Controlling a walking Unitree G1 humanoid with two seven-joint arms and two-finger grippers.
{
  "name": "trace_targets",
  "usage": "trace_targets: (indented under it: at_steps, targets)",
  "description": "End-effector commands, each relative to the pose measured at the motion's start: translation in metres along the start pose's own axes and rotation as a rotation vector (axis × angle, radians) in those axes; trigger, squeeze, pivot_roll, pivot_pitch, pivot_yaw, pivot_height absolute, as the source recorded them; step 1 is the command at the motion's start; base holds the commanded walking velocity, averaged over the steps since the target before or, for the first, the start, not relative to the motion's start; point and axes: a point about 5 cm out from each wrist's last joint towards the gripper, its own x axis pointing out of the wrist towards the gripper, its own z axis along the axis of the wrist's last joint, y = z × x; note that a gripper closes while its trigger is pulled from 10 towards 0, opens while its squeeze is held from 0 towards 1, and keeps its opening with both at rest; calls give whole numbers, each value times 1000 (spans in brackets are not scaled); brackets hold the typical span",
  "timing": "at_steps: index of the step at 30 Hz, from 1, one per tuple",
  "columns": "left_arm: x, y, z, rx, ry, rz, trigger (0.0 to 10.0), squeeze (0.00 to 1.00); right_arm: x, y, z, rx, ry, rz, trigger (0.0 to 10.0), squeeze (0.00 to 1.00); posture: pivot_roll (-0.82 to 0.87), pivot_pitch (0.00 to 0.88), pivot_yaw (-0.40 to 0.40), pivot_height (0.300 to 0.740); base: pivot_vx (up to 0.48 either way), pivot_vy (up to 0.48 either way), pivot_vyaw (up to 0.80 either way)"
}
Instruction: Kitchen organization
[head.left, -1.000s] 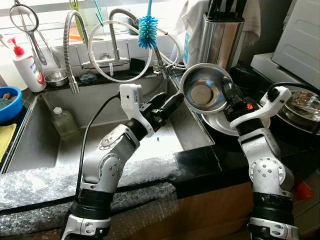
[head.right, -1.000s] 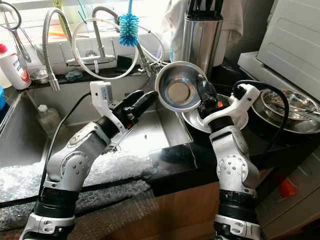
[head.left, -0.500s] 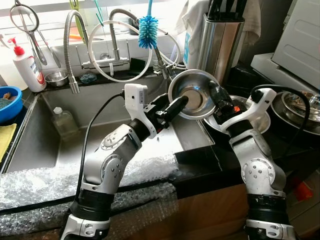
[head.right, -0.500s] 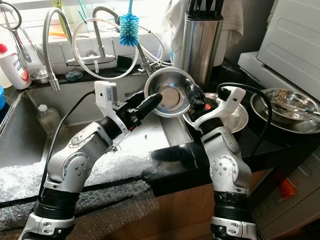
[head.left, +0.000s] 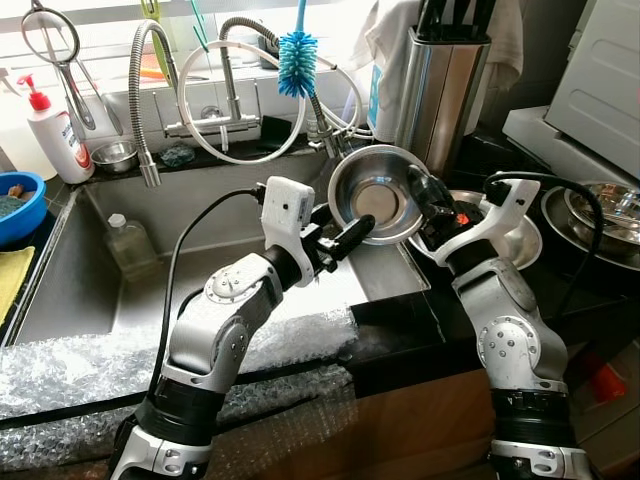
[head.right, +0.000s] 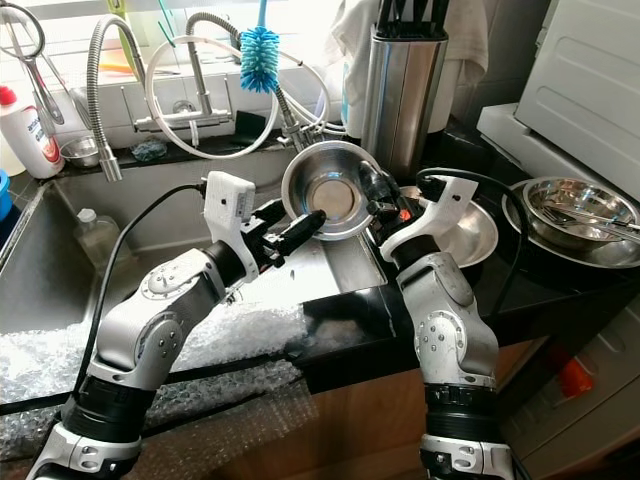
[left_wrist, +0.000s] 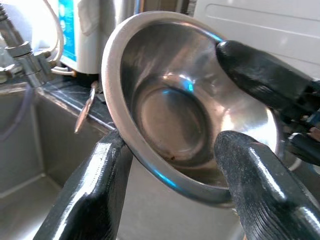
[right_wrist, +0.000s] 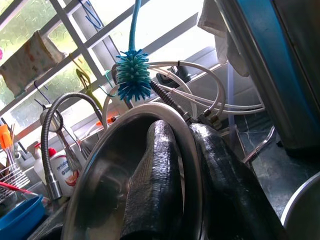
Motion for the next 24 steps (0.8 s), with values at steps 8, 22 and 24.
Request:
trace_targets:
  at_steps: [8,22,24]
  targets:
    - [5,13,5,14,-33,123,2706,0,3,14,-3,-25,14,70,10000,0,-161,0,5,740,0,0,0]
    - [5,23,9,17,-67,196,0,0,4,14,-3,-34,18,69,10000,0,-162,0,5,740,0,0,0]
    - [5,22,9,18,-65,190,0,0,3,13,-4,-33,18,66,10000,0,-162,0,5,740,0,0,0]
